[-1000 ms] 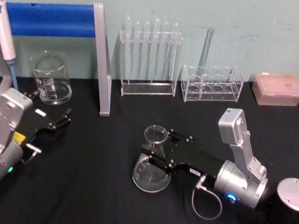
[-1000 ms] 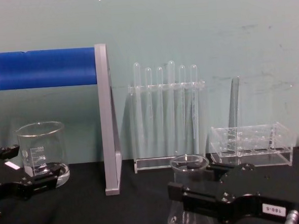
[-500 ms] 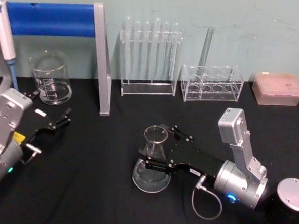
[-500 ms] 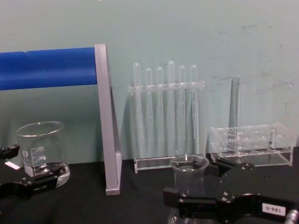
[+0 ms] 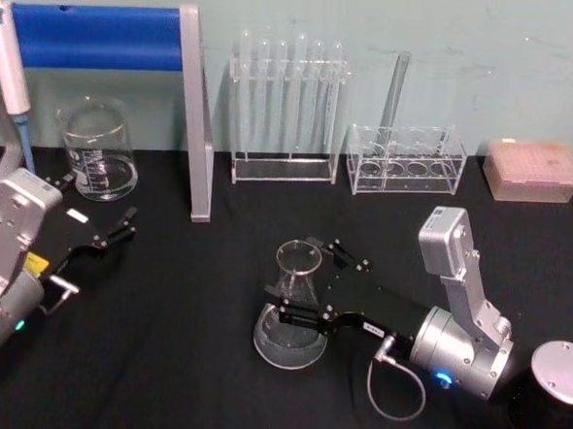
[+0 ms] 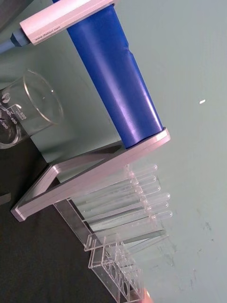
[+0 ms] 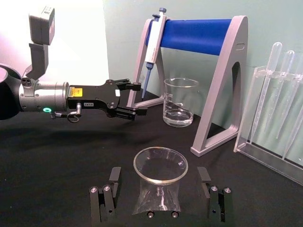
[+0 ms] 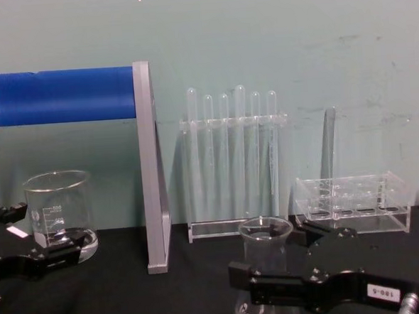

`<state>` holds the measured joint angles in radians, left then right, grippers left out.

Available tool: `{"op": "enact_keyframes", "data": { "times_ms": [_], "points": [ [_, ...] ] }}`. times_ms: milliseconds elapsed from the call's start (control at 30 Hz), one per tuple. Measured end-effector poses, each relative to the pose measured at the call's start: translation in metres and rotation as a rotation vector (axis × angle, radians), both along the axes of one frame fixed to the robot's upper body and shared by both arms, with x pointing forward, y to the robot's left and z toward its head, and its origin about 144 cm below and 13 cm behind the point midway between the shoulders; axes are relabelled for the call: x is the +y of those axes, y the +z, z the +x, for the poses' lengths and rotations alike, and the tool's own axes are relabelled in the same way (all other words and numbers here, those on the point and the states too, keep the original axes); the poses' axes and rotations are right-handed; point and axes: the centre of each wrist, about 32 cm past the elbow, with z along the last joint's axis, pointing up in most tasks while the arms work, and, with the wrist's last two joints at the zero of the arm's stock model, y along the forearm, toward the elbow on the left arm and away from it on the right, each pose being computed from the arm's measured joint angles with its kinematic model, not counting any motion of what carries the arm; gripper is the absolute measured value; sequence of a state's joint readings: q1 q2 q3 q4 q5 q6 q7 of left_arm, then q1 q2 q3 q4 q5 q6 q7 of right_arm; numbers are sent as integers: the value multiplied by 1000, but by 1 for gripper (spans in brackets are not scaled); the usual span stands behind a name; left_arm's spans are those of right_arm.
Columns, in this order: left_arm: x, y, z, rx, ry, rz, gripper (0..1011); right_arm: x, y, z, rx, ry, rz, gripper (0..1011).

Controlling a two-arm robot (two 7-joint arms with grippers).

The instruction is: Grasp the erlenmeyer flask with one hand, shake it three times, then place it back.

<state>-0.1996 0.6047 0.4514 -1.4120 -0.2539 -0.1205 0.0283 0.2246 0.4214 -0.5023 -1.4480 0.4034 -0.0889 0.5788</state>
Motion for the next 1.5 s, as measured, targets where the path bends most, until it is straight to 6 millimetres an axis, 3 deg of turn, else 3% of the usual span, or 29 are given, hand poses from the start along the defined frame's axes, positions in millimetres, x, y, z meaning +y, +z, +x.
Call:
{"op": "enact_keyframes", "data": {
  "times_ms": [433,967,1233,1500],
  "points": [
    [0,0,0,0,0,0,1001,-4,1,-4,9,2,-14,1002],
    [0,0,0,0,0,0,1001,-33,3,-31,12,-41,-47,1003],
    [0,0,0,0,0,0,1001,-55,5,-44,-6,-162,-46,1002],
    [0,0,0,0,0,0,1001,-60,7,-40,-69,-337,-8,1003]
  ]
}}
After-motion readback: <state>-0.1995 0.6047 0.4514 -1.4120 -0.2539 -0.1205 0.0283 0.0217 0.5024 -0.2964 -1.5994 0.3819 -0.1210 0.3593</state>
